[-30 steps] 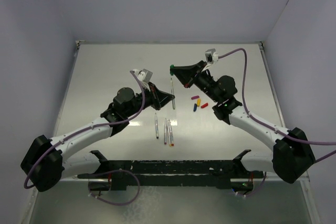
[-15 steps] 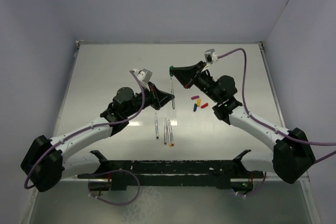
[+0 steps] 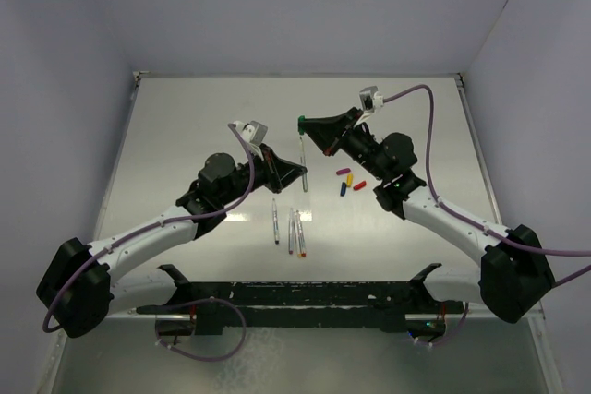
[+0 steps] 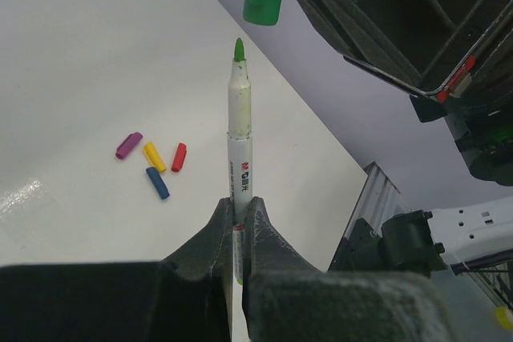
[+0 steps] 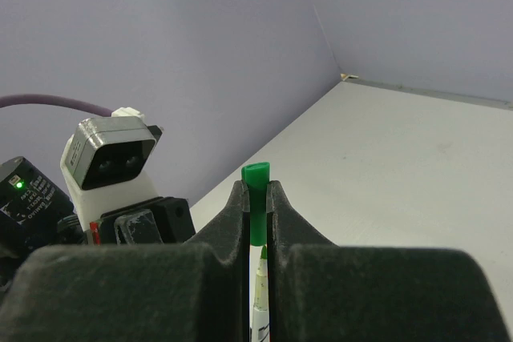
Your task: Insert the pens into the pen caps
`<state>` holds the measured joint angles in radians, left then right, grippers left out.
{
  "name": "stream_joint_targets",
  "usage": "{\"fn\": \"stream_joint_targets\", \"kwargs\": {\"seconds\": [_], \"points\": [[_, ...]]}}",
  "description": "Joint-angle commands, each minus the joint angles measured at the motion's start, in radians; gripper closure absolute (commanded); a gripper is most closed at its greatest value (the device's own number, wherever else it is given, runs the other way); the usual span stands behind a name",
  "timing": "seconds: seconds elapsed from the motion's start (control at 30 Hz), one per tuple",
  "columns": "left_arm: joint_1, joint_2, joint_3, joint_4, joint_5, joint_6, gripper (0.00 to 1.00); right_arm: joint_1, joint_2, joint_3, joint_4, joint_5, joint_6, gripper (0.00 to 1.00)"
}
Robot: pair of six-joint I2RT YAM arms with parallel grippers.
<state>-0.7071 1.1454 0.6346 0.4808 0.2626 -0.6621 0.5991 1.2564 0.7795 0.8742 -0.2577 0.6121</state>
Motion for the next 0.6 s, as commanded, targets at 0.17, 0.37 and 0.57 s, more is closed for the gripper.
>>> {"fn": "stream_joint_targets", "kwargs": {"seconds": [0.17, 0.37, 0.57], "points": [[0.015, -0.021, 0.018, 0.049, 0.029, 0.007, 1.00, -0.002, -0.003, 0.008, 0.050, -0.028, 0.004, 1.00], [0.015, -0.018, 0.022, 0.058, 0.036, 0.002, 1.00, -0.002, -0.003, 0.001, 0.036, -0.030, -0.010, 1.00], [0.014, -0.009, 0.025, 0.062, 0.050, -0.003, 1.00, -0.002, 0.003, -0.005, 0.040, -0.030, -0.014, 1.00]]}}
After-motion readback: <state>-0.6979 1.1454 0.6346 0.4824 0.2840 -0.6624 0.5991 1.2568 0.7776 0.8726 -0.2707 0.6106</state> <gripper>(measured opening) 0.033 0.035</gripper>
